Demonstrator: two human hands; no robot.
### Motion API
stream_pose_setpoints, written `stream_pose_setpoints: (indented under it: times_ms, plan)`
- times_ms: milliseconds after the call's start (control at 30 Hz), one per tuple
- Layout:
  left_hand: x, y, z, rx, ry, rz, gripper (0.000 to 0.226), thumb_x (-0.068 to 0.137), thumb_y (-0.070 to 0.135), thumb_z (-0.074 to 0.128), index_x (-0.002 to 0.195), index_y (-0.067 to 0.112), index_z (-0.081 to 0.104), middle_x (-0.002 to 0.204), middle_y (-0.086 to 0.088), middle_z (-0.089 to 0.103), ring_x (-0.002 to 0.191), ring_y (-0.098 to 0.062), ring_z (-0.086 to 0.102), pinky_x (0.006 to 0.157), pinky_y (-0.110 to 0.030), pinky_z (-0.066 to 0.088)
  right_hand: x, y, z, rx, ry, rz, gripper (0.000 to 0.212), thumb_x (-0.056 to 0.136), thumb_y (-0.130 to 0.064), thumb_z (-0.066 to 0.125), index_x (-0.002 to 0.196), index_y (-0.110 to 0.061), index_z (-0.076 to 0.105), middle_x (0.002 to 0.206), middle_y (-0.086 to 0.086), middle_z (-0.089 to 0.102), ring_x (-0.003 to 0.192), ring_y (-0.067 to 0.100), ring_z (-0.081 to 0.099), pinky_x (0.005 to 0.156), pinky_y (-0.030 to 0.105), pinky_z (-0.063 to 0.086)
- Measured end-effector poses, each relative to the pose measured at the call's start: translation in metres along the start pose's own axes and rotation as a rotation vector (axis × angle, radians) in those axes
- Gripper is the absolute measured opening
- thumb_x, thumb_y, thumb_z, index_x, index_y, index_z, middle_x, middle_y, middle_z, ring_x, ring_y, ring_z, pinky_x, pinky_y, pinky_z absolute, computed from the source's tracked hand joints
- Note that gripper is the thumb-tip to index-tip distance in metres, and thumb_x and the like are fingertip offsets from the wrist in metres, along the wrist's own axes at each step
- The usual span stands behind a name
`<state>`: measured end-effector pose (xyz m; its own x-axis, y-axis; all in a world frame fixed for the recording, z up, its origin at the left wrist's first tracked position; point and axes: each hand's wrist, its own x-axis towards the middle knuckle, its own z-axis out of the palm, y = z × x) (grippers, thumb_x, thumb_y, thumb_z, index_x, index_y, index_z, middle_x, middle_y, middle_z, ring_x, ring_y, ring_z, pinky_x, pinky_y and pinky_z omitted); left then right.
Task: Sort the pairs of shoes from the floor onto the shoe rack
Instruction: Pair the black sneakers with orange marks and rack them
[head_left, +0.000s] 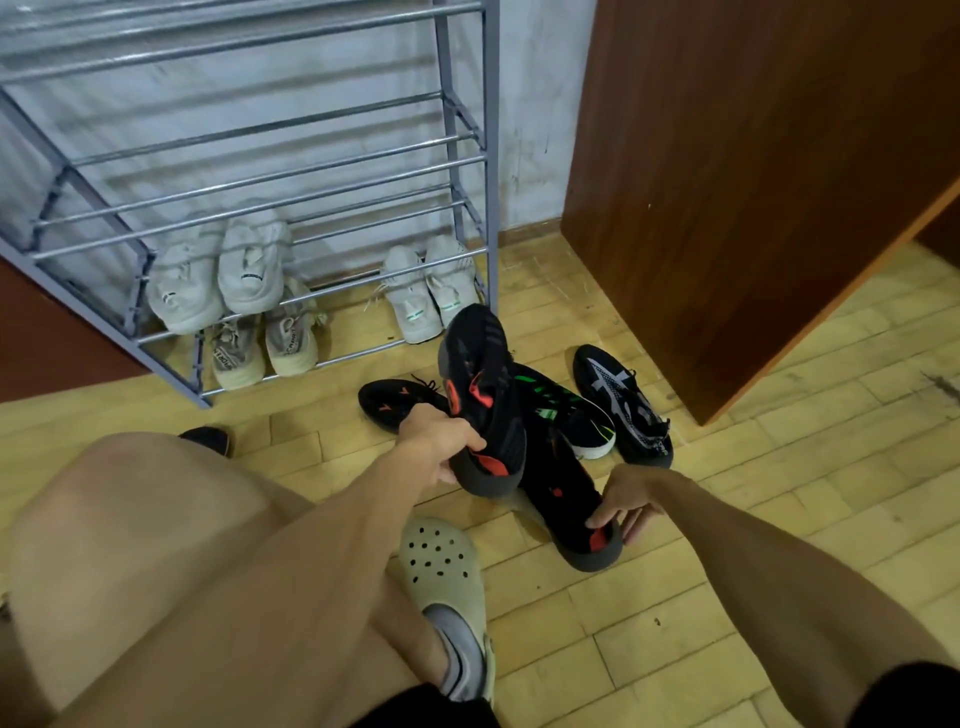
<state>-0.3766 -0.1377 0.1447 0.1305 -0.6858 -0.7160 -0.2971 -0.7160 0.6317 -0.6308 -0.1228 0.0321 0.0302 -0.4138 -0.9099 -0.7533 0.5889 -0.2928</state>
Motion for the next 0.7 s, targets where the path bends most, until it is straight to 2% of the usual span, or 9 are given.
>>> stream_pose_setpoints:
  times_ms: [100,167,233,300,433,533,600,700]
  plan:
    - [-0.006,0.000,0.002,-0.014,0.009,0.010,0.042,0.071,0.000,0.076,0.111,0.002,0.065,0.113,-0.013,0.067,0.104,-0.037,0.064,0.082,-0.048,0.058,-0.016,-0.003,-0.005,0.051,0.026,-0.068,0.044,0.082,-0.008,0.074,0.120,0.006,0.059,0.122,0.019,0.065,0.088,0.030,0.070,0.073,0.036,0.062]
    - [-0.007,0.000,0.003,-0.027,0.025,0.012,0.040,0.070,-0.001,0.076,0.109,0.003,0.066,0.110,-0.014,0.069,0.101,-0.035,0.065,0.079,-0.046,0.058,-0.028,-0.003,-0.011,0.124,0.045,-0.120,0.034,0.083,-0.005,0.072,0.114,0.002,0.060,0.109,0.016,0.068,0.085,0.029,0.071,0.071,0.037,0.062]
    - [-0.010,0.001,0.002,-0.042,0.029,0.017,0.038,0.070,-0.002,0.075,0.106,0.003,0.067,0.107,-0.014,0.070,0.098,-0.034,0.066,0.077,-0.043,0.058,-0.040,-0.003,-0.018,0.178,0.068,-0.150,0.037,0.084,-0.005,0.071,0.117,0.005,0.060,0.106,0.015,0.069,0.086,0.030,0.072,0.070,0.037,0.062]
    - [-0.013,0.003,0.000,-0.052,0.041,0.027,0.039,0.067,0.002,0.078,0.105,0.005,0.068,0.108,-0.014,0.070,0.097,-0.034,0.067,0.080,-0.046,0.059,-0.052,-0.005,-0.023,0.189,0.095,-0.189,0.040,0.085,-0.006,0.069,0.122,0.006,0.059,0.107,0.016,0.070,0.087,0.028,0.072,0.069,0.035,0.061]
    - [-0.027,0.020,-0.008,-0.132,0.023,0.035,0.030,0.079,0.002,0.072,0.106,0.000,0.060,0.107,-0.012,0.068,0.090,-0.026,0.065,0.076,-0.044,0.058,-0.070,-0.024,-0.033,0.244,0.207,-0.291,0.040,0.085,0.001,0.066,0.124,0.004,0.057,0.088,0.007,0.069,0.077,0.021,0.069,0.060,0.031,0.059]
    - [-0.028,0.040,-0.020,-0.186,0.029,0.053,0.039,0.085,0.000,0.064,0.123,-0.001,0.054,0.130,-0.015,0.058,0.117,-0.033,0.057,0.094,-0.047,0.051,-0.072,-0.053,-0.044,0.304,0.277,-0.341,0.043,0.083,0.001,0.070,0.124,0.003,0.058,0.088,0.013,0.072,0.079,0.026,0.071,0.059,0.033,0.059]
    - [-0.023,0.052,-0.034,-0.219,0.046,0.073,0.042,0.088,-0.003,0.060,0.129,-0.003,0.050,0.135,-0.014,0.054,0.122,-0.035,0.054,0.098,-0.048,0.048,-0.070,-0.076,-0.051,0.340,0.292,-0.377,0.042,0.083,-0.002,0.072,0.122,0.000,0.059,0.091,0.014,0.074,0.082,0.026,0.071,0.058,0.033,0.059]
    - [-0.015,0.065,-0.055,-0.218,0.084,0.084,0.042,0.091,-0.004,0.054,0.132,-0.006,0.045,0.138,-0.017,0.050,0.126,-0.036,0.051,0.103,-0.049,0.044,-0.065,-0.114,-0.057,0.398,0.309,-0.421,0.026,0.083,-0.004,0.071,0.108,-0.002,0.064,0.089,0.009,0.072,0.082,0.024,0.070,0.059,0.032,0.058]
